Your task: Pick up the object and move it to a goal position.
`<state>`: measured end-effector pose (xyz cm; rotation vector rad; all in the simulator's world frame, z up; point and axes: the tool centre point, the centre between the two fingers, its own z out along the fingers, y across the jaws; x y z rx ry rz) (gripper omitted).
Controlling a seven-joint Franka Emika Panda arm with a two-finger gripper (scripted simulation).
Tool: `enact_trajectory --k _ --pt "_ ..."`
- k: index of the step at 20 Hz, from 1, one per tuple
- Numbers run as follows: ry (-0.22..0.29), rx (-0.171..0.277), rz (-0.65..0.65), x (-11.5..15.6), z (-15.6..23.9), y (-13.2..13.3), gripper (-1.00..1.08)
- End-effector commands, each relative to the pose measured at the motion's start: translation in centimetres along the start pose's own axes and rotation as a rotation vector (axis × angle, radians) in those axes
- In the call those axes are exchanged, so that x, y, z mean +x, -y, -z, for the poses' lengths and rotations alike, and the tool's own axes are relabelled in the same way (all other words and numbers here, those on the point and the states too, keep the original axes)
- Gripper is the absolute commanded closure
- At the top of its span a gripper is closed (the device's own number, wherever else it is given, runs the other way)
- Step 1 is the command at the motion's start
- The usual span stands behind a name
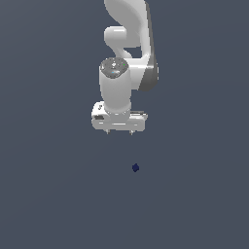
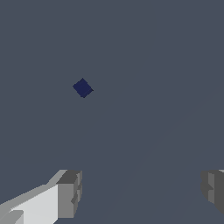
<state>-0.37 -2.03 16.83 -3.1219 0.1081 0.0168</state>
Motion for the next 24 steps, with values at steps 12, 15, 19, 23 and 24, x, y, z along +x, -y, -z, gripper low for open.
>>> enact_trajectory --k 12,15,19,23,24 --pt "0.012 -0.019 0.085 -0.3 -0.4 1.9 -0.92" --pt "0.012 -0.019 0.077 -0.3 -0.3 1.8 -0.92" --pt "0.011 -0.020 0.093 -0.1 -0.5 2.0 -0.92" --pt "0.011 -0.022 0.134 0.7 -1.1 2.4 -0.92" --pt "0.010 -0.023 0.149 1.0 -1.3 2.5 -0.92"
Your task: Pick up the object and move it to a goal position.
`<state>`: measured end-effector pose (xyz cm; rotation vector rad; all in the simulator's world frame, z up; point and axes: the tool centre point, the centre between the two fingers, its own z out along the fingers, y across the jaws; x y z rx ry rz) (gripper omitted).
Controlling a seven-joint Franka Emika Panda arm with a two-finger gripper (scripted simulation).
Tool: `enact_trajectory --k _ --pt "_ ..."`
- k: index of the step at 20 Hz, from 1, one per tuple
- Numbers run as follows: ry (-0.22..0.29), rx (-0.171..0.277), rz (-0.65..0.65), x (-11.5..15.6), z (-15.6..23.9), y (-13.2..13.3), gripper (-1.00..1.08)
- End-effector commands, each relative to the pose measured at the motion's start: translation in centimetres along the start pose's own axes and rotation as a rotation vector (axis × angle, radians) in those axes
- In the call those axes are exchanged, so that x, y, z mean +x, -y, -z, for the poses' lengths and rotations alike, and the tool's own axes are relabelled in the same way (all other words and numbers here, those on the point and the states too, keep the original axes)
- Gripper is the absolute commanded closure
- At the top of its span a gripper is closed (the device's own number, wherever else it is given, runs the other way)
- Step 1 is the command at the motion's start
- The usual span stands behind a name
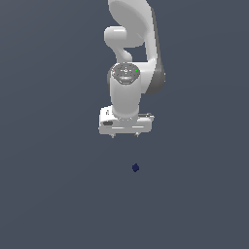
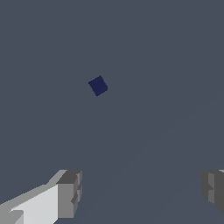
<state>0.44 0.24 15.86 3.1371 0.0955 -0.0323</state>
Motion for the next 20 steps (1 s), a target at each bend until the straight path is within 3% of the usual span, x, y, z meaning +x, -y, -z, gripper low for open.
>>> enact_trajectory --k 1,20 --pt "0.000 -0.002 0.034 0.7 -0.5 0.3 -0.92" --pt "-0.017 -0.006 0.483 8.4 -8.0 3.9 -0.92"
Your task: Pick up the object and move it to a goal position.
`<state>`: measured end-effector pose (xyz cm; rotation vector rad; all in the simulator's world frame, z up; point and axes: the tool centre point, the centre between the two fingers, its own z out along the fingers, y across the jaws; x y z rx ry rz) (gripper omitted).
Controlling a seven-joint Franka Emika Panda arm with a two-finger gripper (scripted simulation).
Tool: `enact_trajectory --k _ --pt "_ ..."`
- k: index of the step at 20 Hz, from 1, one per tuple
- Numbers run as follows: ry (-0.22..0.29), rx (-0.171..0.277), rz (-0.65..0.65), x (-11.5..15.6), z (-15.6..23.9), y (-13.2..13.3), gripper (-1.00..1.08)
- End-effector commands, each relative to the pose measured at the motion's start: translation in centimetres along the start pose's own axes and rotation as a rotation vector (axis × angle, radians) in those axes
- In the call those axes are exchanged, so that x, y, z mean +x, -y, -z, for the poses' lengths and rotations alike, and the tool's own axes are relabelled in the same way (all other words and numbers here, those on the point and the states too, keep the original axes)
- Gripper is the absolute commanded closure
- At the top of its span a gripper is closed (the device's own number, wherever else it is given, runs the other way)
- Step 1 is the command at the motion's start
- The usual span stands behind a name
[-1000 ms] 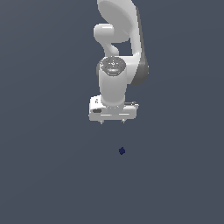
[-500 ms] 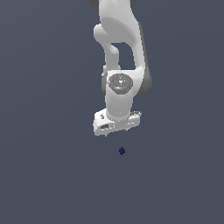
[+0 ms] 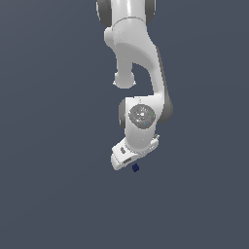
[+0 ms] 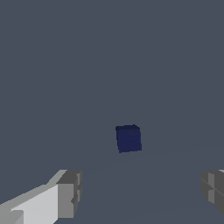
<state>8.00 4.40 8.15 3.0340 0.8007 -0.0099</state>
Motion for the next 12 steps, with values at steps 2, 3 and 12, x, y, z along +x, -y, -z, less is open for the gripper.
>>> enact_trajectory --k 2,3,12 --pt "-0.004 0.001 0.054 0.9 -1.0 0.0 -0.92" --pt "-0.005 0.001 0.064 1.1 -1.2 0.1 -0.92" --pt "-0.006 0.002 0.088 1.4 -1.9 0.1 -0.92"
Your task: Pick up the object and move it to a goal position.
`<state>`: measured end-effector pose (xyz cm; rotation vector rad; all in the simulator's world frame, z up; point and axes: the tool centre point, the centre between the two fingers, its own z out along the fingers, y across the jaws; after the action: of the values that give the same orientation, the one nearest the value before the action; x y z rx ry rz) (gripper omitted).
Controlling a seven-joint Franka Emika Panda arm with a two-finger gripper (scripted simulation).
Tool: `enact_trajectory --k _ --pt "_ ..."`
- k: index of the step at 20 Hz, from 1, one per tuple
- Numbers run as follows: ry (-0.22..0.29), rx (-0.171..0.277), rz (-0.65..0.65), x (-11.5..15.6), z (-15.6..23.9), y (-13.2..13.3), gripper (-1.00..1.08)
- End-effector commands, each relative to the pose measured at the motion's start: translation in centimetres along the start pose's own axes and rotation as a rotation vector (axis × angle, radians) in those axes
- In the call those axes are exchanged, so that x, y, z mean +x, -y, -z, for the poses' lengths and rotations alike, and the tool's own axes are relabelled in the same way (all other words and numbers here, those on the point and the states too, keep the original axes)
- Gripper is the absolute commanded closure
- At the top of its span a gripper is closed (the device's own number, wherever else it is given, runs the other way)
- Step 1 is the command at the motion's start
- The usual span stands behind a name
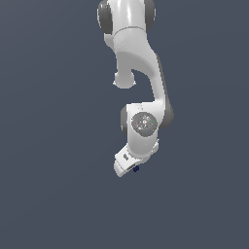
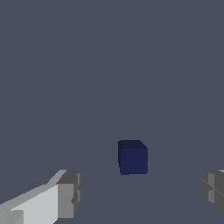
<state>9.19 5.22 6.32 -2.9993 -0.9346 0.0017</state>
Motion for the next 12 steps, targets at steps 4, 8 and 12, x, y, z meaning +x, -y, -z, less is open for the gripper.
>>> enact_trajectory --k 4,8,12 --pt "0.000 0.000 0.001 0.0 -1.3 0.0 -0.92" --pt "-0.001 0.000 0.004 0.0 -3.6 0.0 -0.92" --pt "-0.001 0.000 0.005 0.0 -4.9 0.0 -0.92"
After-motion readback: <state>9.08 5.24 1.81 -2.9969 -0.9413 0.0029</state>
